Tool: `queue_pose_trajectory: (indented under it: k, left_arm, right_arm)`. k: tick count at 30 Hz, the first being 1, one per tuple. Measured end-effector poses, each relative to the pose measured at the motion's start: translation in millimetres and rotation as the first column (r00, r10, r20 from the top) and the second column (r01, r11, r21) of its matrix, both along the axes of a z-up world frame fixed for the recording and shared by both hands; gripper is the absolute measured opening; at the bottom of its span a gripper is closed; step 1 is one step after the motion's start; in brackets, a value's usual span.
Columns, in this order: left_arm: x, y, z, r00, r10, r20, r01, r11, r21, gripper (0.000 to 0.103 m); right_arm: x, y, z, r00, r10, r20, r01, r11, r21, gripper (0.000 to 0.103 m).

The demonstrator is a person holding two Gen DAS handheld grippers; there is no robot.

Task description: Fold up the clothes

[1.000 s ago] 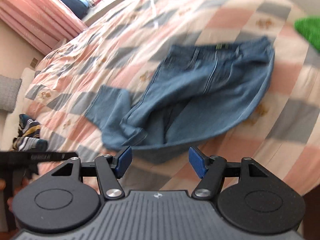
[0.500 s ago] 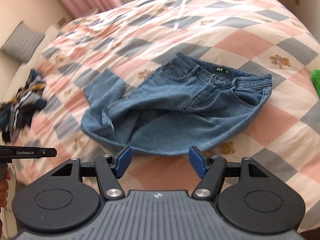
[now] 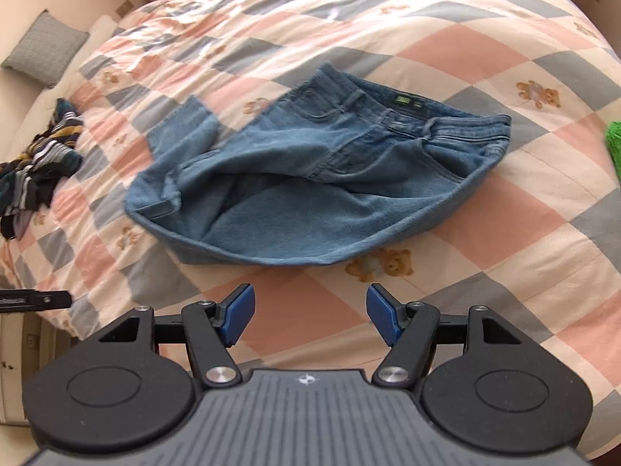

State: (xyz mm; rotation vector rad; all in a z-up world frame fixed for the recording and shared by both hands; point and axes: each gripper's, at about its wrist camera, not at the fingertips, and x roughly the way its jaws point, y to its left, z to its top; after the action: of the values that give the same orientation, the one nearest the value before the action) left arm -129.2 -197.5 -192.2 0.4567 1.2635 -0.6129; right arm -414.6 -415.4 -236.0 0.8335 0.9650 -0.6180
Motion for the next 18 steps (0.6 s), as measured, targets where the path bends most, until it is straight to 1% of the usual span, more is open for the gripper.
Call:
queue_pose_trajectory:
  k: [1, 3, 4, 6, 8, 12, 15, 16, 18]
  left_arm:
    - [9, 5, -3, 0.999, 0.034, -0.015, -0.034, 0.999, -0.015, 0.052]
    - [28, 15, -9, 0.994, 0.101, -0.048, -0.104, 0.994, -0.044, 0.062]
    - [37, 19, -12, 0.989, 0.132, -0.064, -0.136, 0.989, -0.06, 0.065]
    - [61, 23, -18, 0.977, 0.19, -0.101, -0.2, 0.975, -0.1, 0.072]
    - [87, 22, -25, 0.958, 0.245, -0.15, -0.264, 0.955, -0.131, 0.075]
    - [138, 13, -51, 0.916, 0.318, -0.246, -0.366, 0.913, -0.18, 0.076]
    - [168, -1, -78, 0.883, 0.352, -0.311, -0.419, 0.889, -0.184, 0.075]
    - [177, -6, -88, 0.869, 0.364, -0.335, -0.438, 0.881, -0.18, 0.074]
    - [192, -13, -110, 0.829, 0.388, -0.403, -0.485, 0.858, -0.172, 0.066]
  right_arm:
    - [-3, -5, -3, 1.0, -0.018, -0.004, 0.018, 1.0, 0.0, 0.069]
    - [-9, -17, -11, 0.998, -0.059, -0.005, 0.059, 0.998, 0.006, 0.069]
    - [-13, -25, -15, 0.997, -0.081, -0.002, 0.081, 0.997, 0.012, 0.069]
    - [-21, -45, -23, 0.991, -0.135, 0.005, 0.134, 0.991, 0.019, 0.069]
    - [-28, -66, -32, 0.981, -0.196, 0.006, 0.196, 0.98, 0.027, 0.069]
    - [-34, -103, -48, 0.952, -0.305, 0.008, 0.304, 0.952, 0.046, 0.069]
    - [-34, -127, -64, 0.927, -0.376, 0.004, 0.375, 0.925, 0.059, 0.069]
    - [-34, -132, -69, 0.916, -0.402, 0.001, 0.401, 0.914, 0.063, 0.069]
    - [-33, -139, -79, 0.897, -0.441, 0.002, 0.44, 0.895, 0.075, 0.069]
